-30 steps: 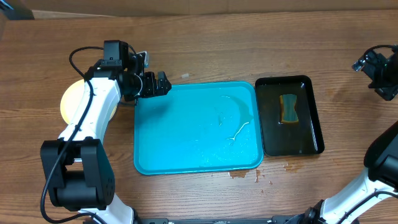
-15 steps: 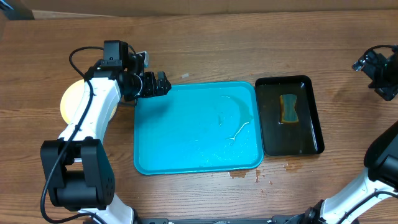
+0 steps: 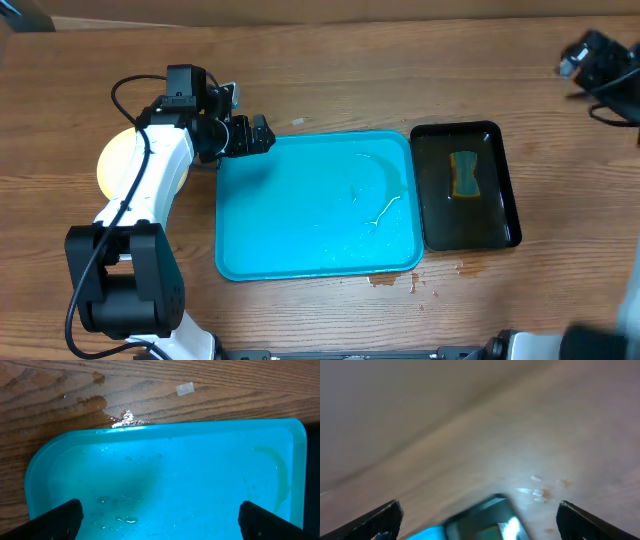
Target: Clean dirty plates on tray and stack at the side
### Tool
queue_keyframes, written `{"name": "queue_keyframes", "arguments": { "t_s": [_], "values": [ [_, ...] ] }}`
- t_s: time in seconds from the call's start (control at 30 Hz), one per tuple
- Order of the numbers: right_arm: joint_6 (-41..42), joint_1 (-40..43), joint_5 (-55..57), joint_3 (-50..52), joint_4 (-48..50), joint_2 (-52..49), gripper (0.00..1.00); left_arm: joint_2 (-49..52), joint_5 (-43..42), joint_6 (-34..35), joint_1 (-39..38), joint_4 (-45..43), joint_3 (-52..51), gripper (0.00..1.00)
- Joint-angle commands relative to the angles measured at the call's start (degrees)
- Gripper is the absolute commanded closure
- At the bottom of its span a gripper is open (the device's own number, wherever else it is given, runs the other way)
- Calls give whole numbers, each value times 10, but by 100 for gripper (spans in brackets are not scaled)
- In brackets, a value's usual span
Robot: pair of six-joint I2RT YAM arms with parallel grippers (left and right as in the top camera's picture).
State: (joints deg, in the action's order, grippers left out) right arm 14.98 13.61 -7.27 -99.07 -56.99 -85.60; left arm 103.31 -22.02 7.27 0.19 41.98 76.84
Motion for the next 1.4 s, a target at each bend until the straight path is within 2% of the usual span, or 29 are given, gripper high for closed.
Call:
{"name": "queue_keyframes", "arguments": {
  "t_s": [0.0,0.2,0.4,0.57,0.87,1.07,1.37],
  "values": [
    [3,-65,-1,-7,-1,83,0,2,2,-11,0,-1,-2,0],
    [3,-201,-2,-6,-1,223,0,2,2,-11,0,-1,-2,0],
    [-30,-214,45,58,50,373,0,2,2,-11,0,-1,-2,0],
    [-71,-212,61,217,148,511,0,2,2,-11,0,-1,-2,0],
    [-77,-191,61,599,462,753,0,2,2,-11,0,-1,-2,0],
    [-75,-182,57,775,667,821,0,2,2,-11,0,-1,-2,0],
    [-75,-182,57,925,737,851,0,2,2,-11,0,-1,-2,0]
  ]
}}
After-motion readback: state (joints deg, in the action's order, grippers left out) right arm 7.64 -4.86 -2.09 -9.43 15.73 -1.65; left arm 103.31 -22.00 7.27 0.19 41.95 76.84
